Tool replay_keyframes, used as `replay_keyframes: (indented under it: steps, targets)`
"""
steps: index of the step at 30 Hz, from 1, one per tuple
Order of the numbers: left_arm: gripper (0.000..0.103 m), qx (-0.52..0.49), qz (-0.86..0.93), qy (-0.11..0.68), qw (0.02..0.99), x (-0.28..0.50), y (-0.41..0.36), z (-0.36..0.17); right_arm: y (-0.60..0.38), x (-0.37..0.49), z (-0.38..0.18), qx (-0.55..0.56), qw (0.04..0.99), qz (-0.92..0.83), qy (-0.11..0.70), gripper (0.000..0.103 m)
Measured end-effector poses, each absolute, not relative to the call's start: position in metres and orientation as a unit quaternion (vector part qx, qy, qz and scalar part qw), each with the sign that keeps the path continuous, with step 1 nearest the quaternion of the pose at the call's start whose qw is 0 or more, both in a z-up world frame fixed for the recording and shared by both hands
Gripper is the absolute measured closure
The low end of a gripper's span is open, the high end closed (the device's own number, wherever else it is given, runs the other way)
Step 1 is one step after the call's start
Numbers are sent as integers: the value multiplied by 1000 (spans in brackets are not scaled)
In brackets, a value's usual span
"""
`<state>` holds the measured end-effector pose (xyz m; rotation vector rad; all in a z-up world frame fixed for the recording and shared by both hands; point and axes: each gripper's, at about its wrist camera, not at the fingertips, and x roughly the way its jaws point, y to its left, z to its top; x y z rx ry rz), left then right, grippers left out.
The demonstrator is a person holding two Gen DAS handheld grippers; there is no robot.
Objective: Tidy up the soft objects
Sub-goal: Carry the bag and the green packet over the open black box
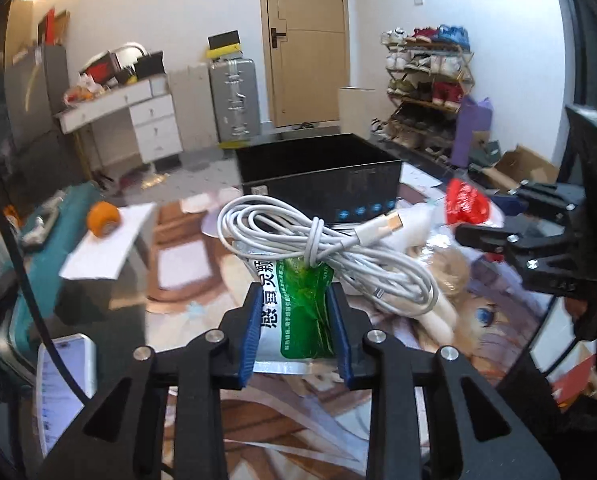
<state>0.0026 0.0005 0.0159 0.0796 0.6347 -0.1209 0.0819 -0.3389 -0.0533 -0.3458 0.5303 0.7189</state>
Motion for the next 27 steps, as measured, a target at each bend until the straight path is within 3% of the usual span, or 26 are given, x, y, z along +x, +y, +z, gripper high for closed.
replay_keyframes:
  steps: [27]
  targets:
    - [73, 10, -87, 287, 954, 60, 0, 41, -332, 123, -23, -147, 898, 344, 233, 60]
